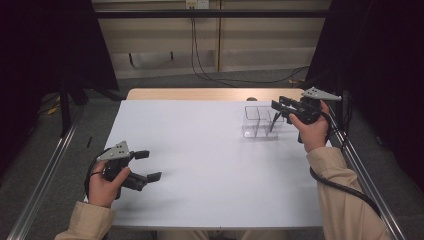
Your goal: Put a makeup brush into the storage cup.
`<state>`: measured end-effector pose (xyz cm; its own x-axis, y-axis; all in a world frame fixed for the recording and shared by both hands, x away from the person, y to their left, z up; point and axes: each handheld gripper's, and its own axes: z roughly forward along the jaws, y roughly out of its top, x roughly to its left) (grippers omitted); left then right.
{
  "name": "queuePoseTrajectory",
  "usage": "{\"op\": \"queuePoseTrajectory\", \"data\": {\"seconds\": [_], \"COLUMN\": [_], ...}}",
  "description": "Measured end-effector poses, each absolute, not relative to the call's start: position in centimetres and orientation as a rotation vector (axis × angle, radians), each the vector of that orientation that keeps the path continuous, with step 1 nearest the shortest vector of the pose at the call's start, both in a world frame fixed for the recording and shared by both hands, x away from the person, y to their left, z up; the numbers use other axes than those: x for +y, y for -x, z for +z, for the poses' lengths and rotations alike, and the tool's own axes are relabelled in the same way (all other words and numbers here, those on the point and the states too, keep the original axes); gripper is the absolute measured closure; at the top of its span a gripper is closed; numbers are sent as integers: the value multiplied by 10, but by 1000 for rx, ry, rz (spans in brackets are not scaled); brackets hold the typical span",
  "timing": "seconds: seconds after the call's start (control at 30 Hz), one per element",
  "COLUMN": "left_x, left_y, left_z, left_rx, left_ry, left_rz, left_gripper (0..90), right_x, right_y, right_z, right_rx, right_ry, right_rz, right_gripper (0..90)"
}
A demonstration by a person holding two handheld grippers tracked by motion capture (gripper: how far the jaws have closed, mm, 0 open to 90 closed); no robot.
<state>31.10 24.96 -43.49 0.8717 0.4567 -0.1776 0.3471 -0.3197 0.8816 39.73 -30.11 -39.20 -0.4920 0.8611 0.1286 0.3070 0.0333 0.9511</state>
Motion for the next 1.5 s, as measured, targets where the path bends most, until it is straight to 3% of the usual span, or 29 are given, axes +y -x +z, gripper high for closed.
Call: {"op": "queuePoseTrajectory", "data": {"seconds": [0.2, 0.47, 1.07, 1.5], "left_x": [249, 248, 240, 238], "left_y": [-311, -310, -317, -325], "left_z": [-433, -434, -433, -430], "left_rx": [588, 590, 569, 556], "left_ry": [-1935, -1937, -1940, -1931], "left_rz": [131, 126, 120, 122], "left_gripper": [26, 25, 26, 25], "right_x": [-298, -296, -300, -297], "right_y": [-394, -389, -375, -364], "right_z": [-391, -391, -392, -392], "right_rx": [1823, 1845, 1861, 1931], "right_ry": [-1176, -1168, -1156, -1085], "right_rz": [1536, 1569, 1575, 1580], "right_gripper": [317, 231, 119, 87]}}
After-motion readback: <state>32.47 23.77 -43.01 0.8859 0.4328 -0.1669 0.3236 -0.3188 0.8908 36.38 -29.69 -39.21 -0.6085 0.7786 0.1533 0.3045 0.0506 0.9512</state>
